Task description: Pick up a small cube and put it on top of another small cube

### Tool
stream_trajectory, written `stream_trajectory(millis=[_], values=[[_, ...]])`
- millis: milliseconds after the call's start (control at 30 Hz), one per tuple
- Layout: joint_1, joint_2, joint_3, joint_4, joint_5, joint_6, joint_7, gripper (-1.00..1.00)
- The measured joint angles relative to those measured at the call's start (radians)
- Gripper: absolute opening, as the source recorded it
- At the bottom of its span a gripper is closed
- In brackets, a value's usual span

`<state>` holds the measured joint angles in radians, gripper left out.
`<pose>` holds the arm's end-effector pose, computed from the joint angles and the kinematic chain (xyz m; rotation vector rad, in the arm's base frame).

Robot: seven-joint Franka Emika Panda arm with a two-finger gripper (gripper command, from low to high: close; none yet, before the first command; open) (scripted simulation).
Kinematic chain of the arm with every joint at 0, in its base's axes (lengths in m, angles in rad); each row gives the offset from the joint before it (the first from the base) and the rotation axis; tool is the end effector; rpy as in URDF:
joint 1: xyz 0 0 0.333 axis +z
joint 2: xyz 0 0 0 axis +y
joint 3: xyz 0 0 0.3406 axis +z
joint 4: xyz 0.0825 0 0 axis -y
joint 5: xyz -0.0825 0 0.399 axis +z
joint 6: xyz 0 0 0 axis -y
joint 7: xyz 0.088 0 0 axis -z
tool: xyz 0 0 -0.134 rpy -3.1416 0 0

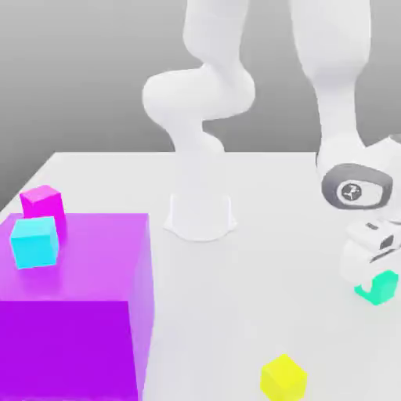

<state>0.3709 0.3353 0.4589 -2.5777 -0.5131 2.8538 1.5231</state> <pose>0.2678 0.3550 0.1369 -3.1116 0.3461 -0.0001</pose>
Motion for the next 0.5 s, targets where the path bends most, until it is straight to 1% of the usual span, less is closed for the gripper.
stream_trajectory(millis=[133, 200, 267, 500], values=[[-0.078, -0.097, 0.108, -0.029, 0.145, -0.059, -0.109, -1.0], [-0.104, -0.139, 0.127, -0.035, 0.213, -0.09, -0.16, -1.0], [-0.159, -0.151, 0.097, -0.01, 0.248, -0.125, -0.187, -1.0], [-0.385, -0.169, -0.069, 0.114, 0.37, -0.245, -0.279, -1.0]])
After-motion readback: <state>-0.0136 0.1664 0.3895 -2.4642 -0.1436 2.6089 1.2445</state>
